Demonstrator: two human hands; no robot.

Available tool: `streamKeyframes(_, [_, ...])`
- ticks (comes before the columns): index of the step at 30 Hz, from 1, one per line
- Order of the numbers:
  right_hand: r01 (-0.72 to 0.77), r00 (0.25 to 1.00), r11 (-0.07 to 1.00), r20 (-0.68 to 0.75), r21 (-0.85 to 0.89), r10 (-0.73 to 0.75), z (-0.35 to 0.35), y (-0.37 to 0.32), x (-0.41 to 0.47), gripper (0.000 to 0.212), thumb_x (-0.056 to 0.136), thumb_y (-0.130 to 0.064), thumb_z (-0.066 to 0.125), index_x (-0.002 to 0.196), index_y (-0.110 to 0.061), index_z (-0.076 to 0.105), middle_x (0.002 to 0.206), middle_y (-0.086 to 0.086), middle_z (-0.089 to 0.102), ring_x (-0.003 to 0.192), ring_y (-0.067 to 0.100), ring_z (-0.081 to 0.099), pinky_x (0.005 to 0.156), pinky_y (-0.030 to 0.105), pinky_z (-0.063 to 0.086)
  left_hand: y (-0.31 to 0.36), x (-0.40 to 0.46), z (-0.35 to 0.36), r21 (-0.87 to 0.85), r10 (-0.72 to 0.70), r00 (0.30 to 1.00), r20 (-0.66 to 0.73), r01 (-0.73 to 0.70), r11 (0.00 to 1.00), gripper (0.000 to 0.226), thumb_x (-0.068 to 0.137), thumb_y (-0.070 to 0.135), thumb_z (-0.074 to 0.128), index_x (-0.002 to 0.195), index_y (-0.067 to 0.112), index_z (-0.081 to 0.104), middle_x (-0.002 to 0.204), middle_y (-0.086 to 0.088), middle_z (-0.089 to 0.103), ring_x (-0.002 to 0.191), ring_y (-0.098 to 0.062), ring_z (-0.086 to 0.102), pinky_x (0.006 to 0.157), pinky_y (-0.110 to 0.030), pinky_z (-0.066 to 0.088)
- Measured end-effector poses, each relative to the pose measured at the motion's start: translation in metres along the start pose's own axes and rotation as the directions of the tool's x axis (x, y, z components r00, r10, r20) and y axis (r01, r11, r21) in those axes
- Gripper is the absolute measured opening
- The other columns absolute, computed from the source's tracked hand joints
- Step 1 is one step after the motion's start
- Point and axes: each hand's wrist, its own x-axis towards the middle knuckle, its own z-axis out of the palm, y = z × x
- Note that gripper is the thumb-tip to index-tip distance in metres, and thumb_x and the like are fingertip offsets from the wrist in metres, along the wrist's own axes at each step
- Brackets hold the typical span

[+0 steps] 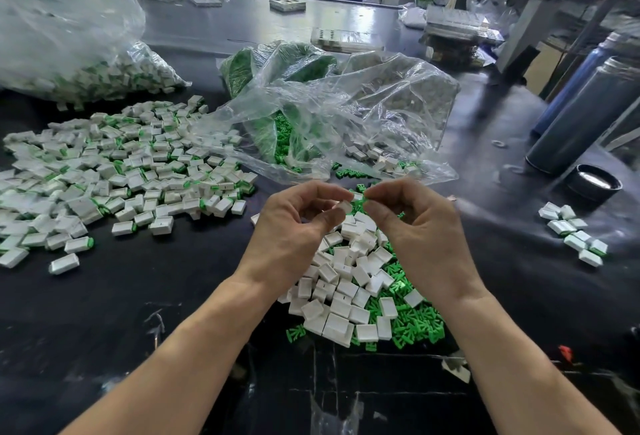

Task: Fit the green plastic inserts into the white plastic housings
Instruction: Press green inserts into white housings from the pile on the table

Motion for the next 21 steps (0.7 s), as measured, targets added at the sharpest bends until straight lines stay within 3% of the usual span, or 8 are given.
streamKeyframes(5, [0.017, 1.0, 0.999, -0.015, 0.03, -0.016, 0.0015, -0.0004, -0.0005, 0.021, 0.09, -0.016, 0.08, 0.093, -0.035, 0.073, 0.092, -0.014, 0.076, 0.087, 0.008, 0.071, 0.08, 0.022, 0.057, 0.0014, -0.0005, 0.0002, -0.022, 0.002, 1.0, 0.005, -0.002, 1.0, 0.017, 0.09, 0.015, 0.076, 0.102, 0.028, 0.078, 0.091, 0.002, 0.076, 0.083, -0.008, 0.069, 0.074, -0.02, 0.054])
streamKeyframes(11, [0.024, 1.0, 0.999, 0.001, 0.047, -0.024, 0.0027, -0.0022, -0.0012, 0.023, 0.09, -0.012, 0.079, 0.093, -0.034, 0.073, 0.09, -0.014, 0.076, 0.087, 0.007, 0.072, 0.078, 0.016, 0.053, 0.0002, -0.001, 0.0011, -0.011, 0.013, 1.0, 0.015, -0.013, 1.0, 0.018, 0.091, 0.013, 0.076, 0.102, 0.027, 0.079, 0.092, 0.0, 0.077, 0.092, -0.023, 0.073, 0.089, -0.038, 0.061])
streamKeyframes(21, [0.032, 0.999, 0.999, 0.034, 0.045, -0.033, 0.0039, -0.0057, -0.0038, 0.02, 0.091, -0.01, 0.078, 0.096, -0.029, 0.074, 0.088, -0.015, 0.075, 0.083, 0.005, 0.07, 0.075, 0.016, 0.053, 0.0003, -0.0016, 0.0017, -0.022, 0.006, 1.0, 0.02, -0.006, 1.0, 0.019, 0.092, 0.012, 0.074, 0.108, 0.023, 0.079, 0.099, 0.004, 0.079, 0.097, -0.017, 0.075, 0.092, -0.035, 0.06])
